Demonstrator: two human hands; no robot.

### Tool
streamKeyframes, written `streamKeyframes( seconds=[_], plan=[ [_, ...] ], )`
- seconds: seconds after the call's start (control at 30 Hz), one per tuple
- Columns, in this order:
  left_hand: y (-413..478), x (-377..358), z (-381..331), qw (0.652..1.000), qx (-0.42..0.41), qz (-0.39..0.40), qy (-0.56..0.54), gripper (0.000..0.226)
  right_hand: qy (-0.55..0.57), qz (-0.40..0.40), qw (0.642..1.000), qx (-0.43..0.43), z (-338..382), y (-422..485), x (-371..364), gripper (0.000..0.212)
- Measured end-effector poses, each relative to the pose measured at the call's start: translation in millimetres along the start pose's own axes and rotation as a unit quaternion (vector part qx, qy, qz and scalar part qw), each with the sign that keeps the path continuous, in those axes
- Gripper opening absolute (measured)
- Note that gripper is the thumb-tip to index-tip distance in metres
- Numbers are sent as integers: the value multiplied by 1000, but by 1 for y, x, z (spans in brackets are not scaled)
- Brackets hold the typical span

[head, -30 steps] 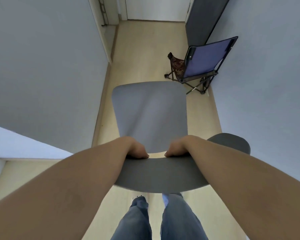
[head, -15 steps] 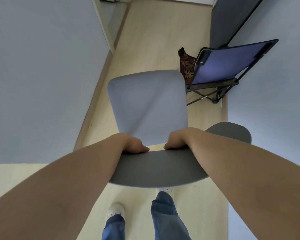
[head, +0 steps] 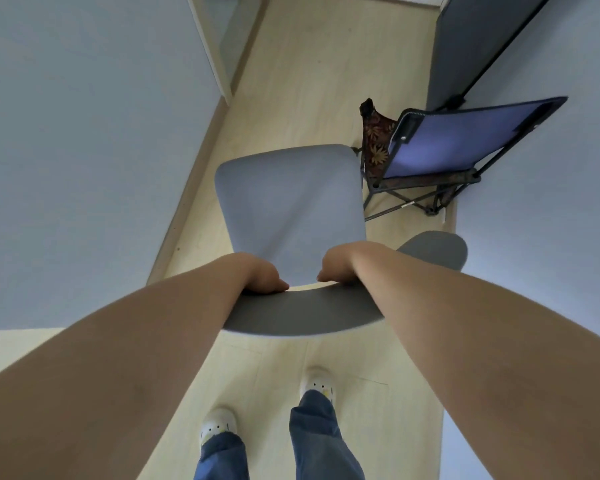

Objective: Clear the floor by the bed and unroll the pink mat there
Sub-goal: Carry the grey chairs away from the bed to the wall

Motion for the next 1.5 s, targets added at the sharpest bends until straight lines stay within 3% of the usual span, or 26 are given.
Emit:
streamKeyframes(
  seconds=[0.17, 0.37, 0.53, 0.67, 0.73, 0.8, 0.87, 0.93, 0.97, 1.07, 1.2, 1.3, 1.37, 1.5],
  plan=[
    [-41, -3, 5, 999, -33, -34, -6, 42, 48, -50, 997, -27, 27, -37, -16, 31],
    [-90, -16, 21, 988, -74, -135, 10, 39, 100, -157, 980, -68, 52, -85, -27, 26],
    [-122, -31, 34, 972, -97, -214, -1, 39, 146, -240, 952, -123, 79, -128, -45, 19],
    [-123, -46, 52, 954, -146, -262, -18, 39, 218, -352, 900, -134, 100, -148, -67, 22],
    [-123, -53, 58, 947, -168, -270, -31, 44, 241, -433, 853, -162, 109, -153, -81, 28],
    [-125, -58, 62, 939, -189, -285, -49, 45, 314, -498, 780, -212, 115, -158, -91, 34],
    [-127, -61, 66, 931, -204, -295, -67, 45, 497, -479, 685, -233, 118, -160, -97, 46],
    [-129, -64, 68, 925, -213, -305, -75, 44, 707, -400, 554, -180, 119, -154, -100, 50],
    [-129, -64, 70, 923, -216, -309, -75, 43, 755, -353, 531, -152, 122, -152, -101, 46],
    [-127, -66, 77, 919, -220, -317, -77, 43, 762, -253, 591, -79, 133, -146, -99, 26],
    [-125, -70, 82, 909, -238, -340, -33, 39, 798, -250, 545, -63, 131, -139, -85, 18],
    [-126, -68, 77, 904, -242, -351, -21, 40, 823, -249, 505, -77, 122, -130, -74, 31],
    [-123, -65, 70, 908, -234, -348, -1, 40, 823, -245, 507, -78, 114, -126, -72, 33],
    [-119, -54, 42, 913, -232, -334, 26, 44, 801, -239, 544, -67, 82, -132, -71, 30]
  ],
)
Point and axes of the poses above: each hand's wrist, its own y-axis towards the middle knuckle, its own x-axis out of the back of the hand, z = x × y, the point moved 1 cm from there along y, towards the middle knuckle, and after that the axes turned 5 degrees about z, right-handed, at the moved point
